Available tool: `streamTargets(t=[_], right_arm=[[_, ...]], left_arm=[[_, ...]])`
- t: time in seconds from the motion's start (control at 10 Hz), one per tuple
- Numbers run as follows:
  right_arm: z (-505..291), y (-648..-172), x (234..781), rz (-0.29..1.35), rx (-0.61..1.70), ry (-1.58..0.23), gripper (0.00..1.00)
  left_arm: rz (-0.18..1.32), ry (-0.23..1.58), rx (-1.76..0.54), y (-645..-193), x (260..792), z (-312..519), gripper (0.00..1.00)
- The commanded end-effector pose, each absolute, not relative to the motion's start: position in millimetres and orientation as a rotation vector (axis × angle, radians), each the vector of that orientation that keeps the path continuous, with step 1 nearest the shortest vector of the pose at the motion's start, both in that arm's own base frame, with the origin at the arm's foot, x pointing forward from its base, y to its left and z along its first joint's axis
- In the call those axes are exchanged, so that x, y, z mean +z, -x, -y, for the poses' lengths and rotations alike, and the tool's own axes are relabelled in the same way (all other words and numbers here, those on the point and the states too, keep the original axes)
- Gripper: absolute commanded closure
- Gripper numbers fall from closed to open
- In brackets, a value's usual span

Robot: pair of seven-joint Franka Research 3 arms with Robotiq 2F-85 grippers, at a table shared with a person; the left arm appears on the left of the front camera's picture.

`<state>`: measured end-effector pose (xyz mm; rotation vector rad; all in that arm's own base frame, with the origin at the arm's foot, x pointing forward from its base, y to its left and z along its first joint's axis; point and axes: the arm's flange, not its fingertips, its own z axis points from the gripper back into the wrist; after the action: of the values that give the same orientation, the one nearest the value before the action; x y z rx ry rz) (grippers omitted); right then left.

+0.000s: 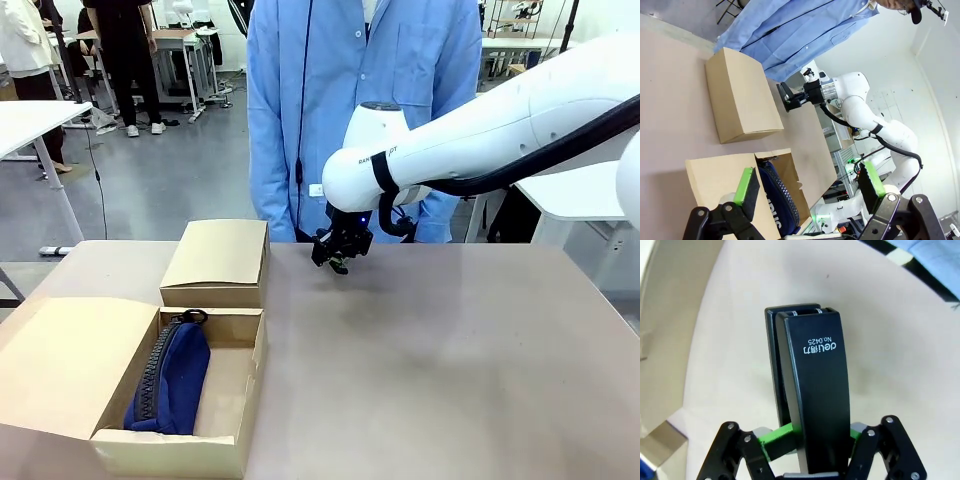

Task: Place items inside the box.
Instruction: Pick up a Pencil pouch or Stapler and place it inside the Mailer Box closest to the robot.

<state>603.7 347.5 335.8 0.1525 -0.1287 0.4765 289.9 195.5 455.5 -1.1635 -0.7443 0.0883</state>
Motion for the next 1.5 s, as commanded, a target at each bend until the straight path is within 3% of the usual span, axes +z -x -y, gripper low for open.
streamTargets(t=[0.0,0.2,0.3,0.5,1.1,1.4], right_arm=[[-336.5,-562.0,353.3,0.099,0.460,-0.182,1.00],[-345.9,-479.9,382.3,0.051,0.474,-0.268,1.00],[-347.9,-442.6,389.5,0.093,0.458,-0.229,1.00],[-346.3,-405.4,388.2,0.068,0.449,-0.177,1.00],[-357.5,-416.7,388.9,0.053,0.484,-0.189,1.00],[-407.0,-380.0,408.5,0.084,0.348,-0.121,1.00]], left_arm=[[0.775,1.176,0.076,-290.4,456.5,-194.6,0.00],[0.775,1.176,0.076,-290.4,456.5,-194.6,0.00],[0.775,1.176,0.076,-290.4,456.5,-194.6,0.00],[0.775,1.176,0.076,-290.4,456.5,-194.6,0.00],[0.775,1.176,0.076,-290.4,456.5,-194.6,0.00],[0.775,1.176,0.076,-290.4,456.5,-194.6,0.00]])
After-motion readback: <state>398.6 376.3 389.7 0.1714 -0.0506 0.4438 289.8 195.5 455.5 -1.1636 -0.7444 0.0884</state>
